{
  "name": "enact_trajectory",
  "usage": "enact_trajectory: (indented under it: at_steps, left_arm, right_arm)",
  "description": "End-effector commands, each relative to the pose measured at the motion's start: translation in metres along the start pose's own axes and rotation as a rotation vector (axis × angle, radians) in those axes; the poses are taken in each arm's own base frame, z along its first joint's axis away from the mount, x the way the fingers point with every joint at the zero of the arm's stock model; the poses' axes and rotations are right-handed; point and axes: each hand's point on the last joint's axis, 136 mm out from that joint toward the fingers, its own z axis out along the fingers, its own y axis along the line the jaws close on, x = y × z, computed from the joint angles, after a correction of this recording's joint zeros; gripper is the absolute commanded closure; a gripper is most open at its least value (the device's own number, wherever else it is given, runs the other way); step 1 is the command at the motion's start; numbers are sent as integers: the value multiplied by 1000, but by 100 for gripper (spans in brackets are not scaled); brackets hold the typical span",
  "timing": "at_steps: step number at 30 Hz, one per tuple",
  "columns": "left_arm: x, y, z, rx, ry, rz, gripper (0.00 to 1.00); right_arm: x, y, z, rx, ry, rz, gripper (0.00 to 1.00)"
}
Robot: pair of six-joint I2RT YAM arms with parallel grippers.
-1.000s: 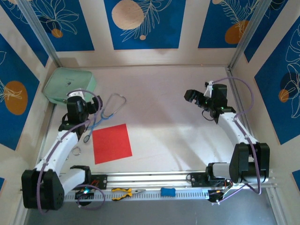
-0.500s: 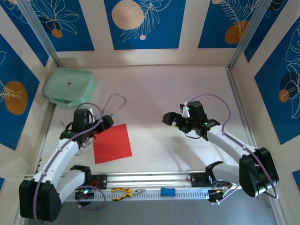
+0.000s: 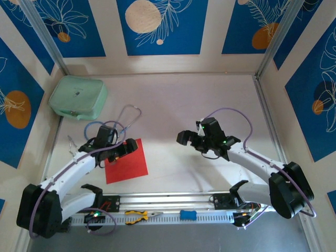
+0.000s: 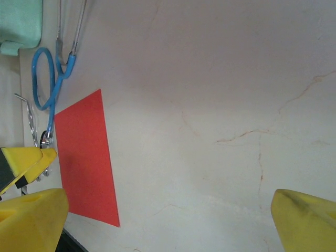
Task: Fold a paper plane with a square sheet of paper (pick it up from the middle)
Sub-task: Move the square sheet of paper to the center of the table.
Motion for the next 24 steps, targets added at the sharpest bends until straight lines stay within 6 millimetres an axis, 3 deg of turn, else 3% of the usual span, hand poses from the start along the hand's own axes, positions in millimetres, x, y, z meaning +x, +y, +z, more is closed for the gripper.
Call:
enact_trajectory:
  at_steps: [1, 8, 13, 19, 24]
  left_arm:
    - [9, 7, 9, -38, 41, -8, 4]
    - [20, 8, 30, -59, 109, -1, 3]
    - [32, -5, 45, -56, 173, 60, 4]
    - [58, -39, 69, -11, 270, 145, 5]
    - [64, -69, 82, -7, 295, 236, 5]
  right_arm:
    - [-5, 6, 0, 6, -6, 5, 1]
    - [-2, -1, 3, 27, -1, 31, 1]
    - [0, -11, 2, 68, -7, 52, 1]
    - [0, -27, -5, 144, -39, 83, 1]
    - [0, -42, -18, 185, -83, 137, 1]
